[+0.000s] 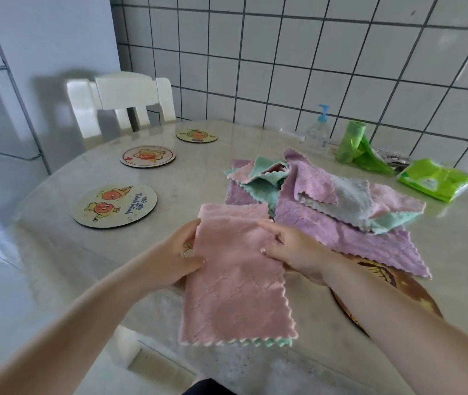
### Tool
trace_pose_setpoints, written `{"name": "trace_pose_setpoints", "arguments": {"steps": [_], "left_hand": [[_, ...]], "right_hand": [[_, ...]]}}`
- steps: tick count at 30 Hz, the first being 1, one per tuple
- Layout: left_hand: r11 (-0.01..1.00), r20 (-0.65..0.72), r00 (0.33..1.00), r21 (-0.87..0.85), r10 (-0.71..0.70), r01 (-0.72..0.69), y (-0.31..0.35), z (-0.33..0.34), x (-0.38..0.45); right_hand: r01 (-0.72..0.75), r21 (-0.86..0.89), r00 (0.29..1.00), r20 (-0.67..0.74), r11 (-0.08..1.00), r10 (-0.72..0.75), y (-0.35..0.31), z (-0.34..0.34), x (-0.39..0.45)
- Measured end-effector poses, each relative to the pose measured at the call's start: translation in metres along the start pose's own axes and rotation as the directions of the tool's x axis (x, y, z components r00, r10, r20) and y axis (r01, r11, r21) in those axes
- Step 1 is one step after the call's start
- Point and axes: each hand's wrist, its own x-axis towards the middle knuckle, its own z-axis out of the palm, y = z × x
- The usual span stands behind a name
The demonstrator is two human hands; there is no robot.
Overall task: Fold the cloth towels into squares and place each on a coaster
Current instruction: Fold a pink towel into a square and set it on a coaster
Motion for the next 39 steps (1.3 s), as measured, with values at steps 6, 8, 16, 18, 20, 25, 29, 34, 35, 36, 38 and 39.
{"name": "trace_pose_setpoints", "arguments": {"steps": [6,8,16,18,20,25,29,34,35,36,38,39], "left_hand": [[0.973,-0.157,0.969,0.157,0.191,-0.166,-0.018,-0.009,-0.019],[0.846,-0.133,0.925,0.466,0.357,-0.259,-0.028,-0.015,-0.026],[0.406,0.314,0.788,0.722,0.530,-0.561,-0.044,-0.019,-0.032],[0.364,0.353,0.762,0.719,0.543,-0.592,-0.045,-0.017,-0.030],[0.346,0.365,0.741,0.710,0.564,-0.613,-0.043,-0.015,-0.030],[0.317,0.361,0.664,0.666,0.655,-0.675,-0.046,-0.005,-0.041],[0.300,0.363,0.621,0.638,0.695,-0.709,-0.051,0.002,-0.051],[0.322,0.309,0.602,0.621,0.736,-0.714,-0.053,0.015,-0.062],[0.320,0.301,0.598,0.624,0.743,-0.713,-0.053,0.017,-0.063],[0.319,0.294,0.595,0.626,0.748,-0.712,-0.052,0.018,-0.064],[0.348,0.264,0.600,0.615,0.755,-0.708,-0.051,0.020,-0.064],[0.382,0.235,0.612,0.601,0.755,-0.702,-0.050,0.021,-0.065]], "right_hand": [[0.063,-0.005,0.997,-0.046,0.998,-0.064,0.012,-0.008,-0.015],[0.152,-0.140,0.986,-0.038,0.978,-0.159,0.016,-0.011,-0.027],[0.511,-0.533,0.843,0.157,0.675,-0.514,0.038,0.002,-0.052],[0.538,-0.560,0.812,0.143,0.630,-0.566,0.040,0.003,-0.051],[0.548,-0.584,0.789,0.123,0.599,-0.602,0.039,0.003,-0.053],[0.547,-0.626,0.770,0.113,0.557,-0.628,0.042,-0.001,-0.061],[0.554,-0.693,0.731,0.139,0.461,-0.668,0.048,-0.001,-0.064],[0.571,-0.683,0.705,0.124,0.455,-0.698,0.045,0.006,-0.073],[0.575,-0.673,0.710,0.128,0.465,-0.693,0.045,0.008,-0.074],[0.579,-0.661,0.714,0.128,0.478,-0.688,0.045,0.009,-0.076],[0.574,-0.612,0.735,0.095,0.544,-0.671,0.044,0.012,-0.080],[0.561,-0.585,0.751,0.061,0.586,-0.658,0.043,0.012,-0.083]]}}
